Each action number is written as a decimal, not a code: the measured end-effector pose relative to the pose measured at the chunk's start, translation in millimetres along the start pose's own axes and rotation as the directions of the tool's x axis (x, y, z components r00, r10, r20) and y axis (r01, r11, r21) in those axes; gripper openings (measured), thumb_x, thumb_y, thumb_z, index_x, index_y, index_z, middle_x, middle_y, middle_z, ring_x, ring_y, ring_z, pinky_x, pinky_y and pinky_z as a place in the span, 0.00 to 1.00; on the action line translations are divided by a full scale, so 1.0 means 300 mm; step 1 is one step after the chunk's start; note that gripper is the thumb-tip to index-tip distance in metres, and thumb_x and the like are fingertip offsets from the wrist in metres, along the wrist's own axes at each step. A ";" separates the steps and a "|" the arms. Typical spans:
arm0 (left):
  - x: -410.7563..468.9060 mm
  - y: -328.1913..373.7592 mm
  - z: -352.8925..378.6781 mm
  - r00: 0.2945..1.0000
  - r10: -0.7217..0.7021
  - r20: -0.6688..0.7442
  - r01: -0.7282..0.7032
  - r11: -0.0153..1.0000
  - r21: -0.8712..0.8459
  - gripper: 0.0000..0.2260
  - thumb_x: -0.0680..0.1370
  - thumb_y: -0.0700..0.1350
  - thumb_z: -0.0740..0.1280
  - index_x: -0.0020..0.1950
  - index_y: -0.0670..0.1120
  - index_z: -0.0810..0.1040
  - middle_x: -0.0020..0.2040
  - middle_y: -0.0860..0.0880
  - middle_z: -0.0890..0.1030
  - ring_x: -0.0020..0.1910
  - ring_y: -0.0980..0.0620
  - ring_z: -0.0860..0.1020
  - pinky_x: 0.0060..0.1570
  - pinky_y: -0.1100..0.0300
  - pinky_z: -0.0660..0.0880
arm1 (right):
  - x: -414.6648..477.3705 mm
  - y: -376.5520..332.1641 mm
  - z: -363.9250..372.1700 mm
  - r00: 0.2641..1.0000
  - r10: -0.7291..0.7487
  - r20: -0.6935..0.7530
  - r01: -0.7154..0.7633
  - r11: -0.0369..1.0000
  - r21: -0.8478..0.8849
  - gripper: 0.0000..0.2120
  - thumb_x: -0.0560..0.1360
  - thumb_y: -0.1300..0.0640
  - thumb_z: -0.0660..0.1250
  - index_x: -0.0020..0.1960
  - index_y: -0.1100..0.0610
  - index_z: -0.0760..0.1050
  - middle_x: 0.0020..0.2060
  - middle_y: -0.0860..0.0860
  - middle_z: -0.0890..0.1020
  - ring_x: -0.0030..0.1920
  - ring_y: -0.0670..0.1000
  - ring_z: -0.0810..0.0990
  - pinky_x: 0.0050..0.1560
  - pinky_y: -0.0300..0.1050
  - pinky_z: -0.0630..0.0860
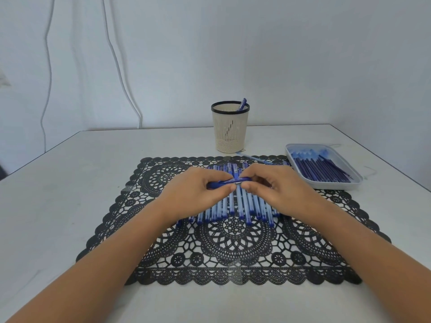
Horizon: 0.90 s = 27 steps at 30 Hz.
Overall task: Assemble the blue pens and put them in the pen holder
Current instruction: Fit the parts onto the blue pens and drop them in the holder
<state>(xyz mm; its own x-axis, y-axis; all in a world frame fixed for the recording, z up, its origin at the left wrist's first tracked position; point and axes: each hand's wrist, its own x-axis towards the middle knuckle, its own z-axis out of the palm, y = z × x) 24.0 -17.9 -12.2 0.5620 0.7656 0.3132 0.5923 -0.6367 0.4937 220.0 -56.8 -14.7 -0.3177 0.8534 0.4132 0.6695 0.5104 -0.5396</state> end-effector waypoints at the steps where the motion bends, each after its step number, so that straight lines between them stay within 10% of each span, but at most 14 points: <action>1: 0.000 0.002 -0.001 1.000 -0.012 0.003 0.012 1.000 0.004 0.11 0.75 0.59 0.63 0.52 0.60 0.80 0.28 0.56 0.77 0.24 0.60 0.68 0.30 0.64 0.65 | 0.000 0.000 -0.002 1.000 -0.006 0.001 0.006 1.000 -0.001 0.06 0.76 0.53 0.64 0.49 0.53 0.78 0.33 0.45 0.77 0.35 0.44 0.73 0.36 0.37 0.68; 10: -0.005 -0.027 -0.015 1.000 0.013 0.001 -0.013 0.986 0.166 0.20 0.70 0.67 0.57 0.54 0.58 0.75 0.26 0.57 0.73 0.26 0.62 0.71 0.29 0.64 0.64 | 0.002 -0.002 -0.019 0.996 0.088 0.012 -0.088 0.995 0.036 0.02 0.75 0.55 0.66 0.44 0.48 0.76 0.36 0.43 0.78 0.39 0.38 0.75 0.41 0.29 0.70; 17: -0.004 -0.077 -0.016 1.000 0.006 -0.020 -0.001 0.974 0.227 0.12 0.81 0.45 0.56 0.60 0.43 0.73 0.47 0.54 0.71 0.40 0.62 0.68 0.43 0.77 0.63 | -0.010 -0.057 -0.033 0.962 0.087 0.259 -0.088 0.996 -0.008 0.03 0.72 0.49 0.68 0.45 0.42 0.78 0.43 0.41 0.77 0.43 0.39 0.75 0.44 0.30 0.70; 27: -0.011 -0.084 0.023 0.987 0.063 -0.147 -0.018 0.958 0.285 0.14 0.80 0.49 0.58 0.63 0.47 0.72 0.52 0.51 0.78 0.46 0.58 0.71 0.46 0.63 0.67 | -0.009 -0.058 0.002 0.905 0.141 0.401 -0.076 0.982 -0.174 0.13 0.70 0.43 0.69 0.54 0.42 0.78 0.49 0.42 0.72 0.50 0.42 0.72 0.53 0.36 0.69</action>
<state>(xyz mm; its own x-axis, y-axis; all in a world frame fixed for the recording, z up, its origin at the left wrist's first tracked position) 11.2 -5.0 -31.2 0.5069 0.7292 0.4597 0.7220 -0.6505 0.2358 208.8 -68.0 -6.9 -0.4626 0.8865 0.0040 0.7981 0.4184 -0.4336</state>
